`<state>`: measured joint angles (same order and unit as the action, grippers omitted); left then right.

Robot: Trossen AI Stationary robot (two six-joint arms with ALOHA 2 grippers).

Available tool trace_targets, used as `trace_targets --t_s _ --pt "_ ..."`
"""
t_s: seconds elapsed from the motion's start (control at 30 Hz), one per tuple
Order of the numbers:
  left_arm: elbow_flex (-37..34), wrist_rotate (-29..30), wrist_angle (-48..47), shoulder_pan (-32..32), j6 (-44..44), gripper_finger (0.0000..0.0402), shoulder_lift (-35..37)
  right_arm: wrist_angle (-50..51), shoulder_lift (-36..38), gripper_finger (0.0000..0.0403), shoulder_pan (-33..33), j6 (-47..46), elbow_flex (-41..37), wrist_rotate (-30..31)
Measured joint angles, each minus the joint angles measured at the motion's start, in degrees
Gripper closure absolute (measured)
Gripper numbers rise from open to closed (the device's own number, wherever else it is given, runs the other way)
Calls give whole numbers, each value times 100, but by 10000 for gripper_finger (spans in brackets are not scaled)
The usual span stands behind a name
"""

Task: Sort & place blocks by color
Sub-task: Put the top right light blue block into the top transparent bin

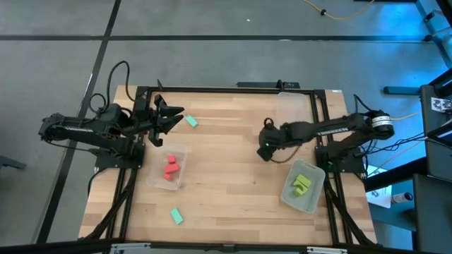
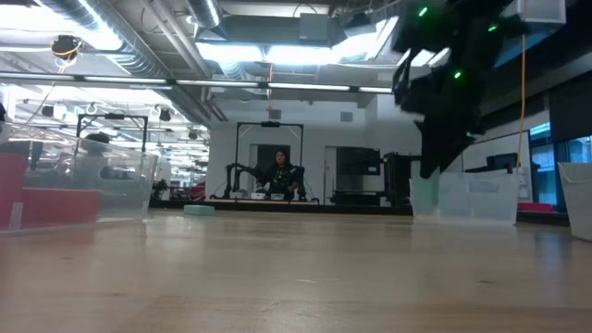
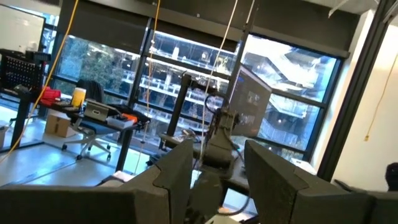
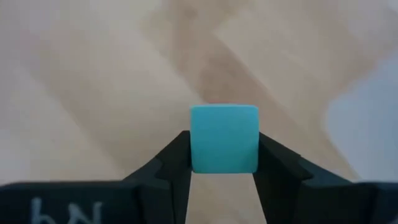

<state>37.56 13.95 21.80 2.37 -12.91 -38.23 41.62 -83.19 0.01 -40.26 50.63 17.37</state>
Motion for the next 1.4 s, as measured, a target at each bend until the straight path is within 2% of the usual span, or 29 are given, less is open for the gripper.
trace_targets --t_s 0.1,0.23,0.33,0.43,0.67,0.87,1.23,1.4 --pt "0 -6 -29 2 0 264 71 -1033 338 266 509 -258 -379 -48" --pt "0 -9 -31 0 0 264 131 -3211 512 266 1146 -684 -936 -73" --pt "0 -10 -113 0 0 264 128 -4748 427 266 1336 -533 -1025 -72" --pt "0 -13 -289 2 -18 264 118 -5508 368 266 1319 -31 -796 -60" --pt "0 -314 -396 3 -124 264 -57 -5671 373 266 936 1605 403 -97" --pt "0 -448 -381 18 -506 264 -427 -5674 399 266 611 2518 1110 -681" --pt "0 -435 -27 195 -465 264 -815 -5672 413 266 498 2549 1102 -807" --pt "2 -14 -14 192 -327 264 -1106 -5733 413 266 498 2438 1099 -1064"
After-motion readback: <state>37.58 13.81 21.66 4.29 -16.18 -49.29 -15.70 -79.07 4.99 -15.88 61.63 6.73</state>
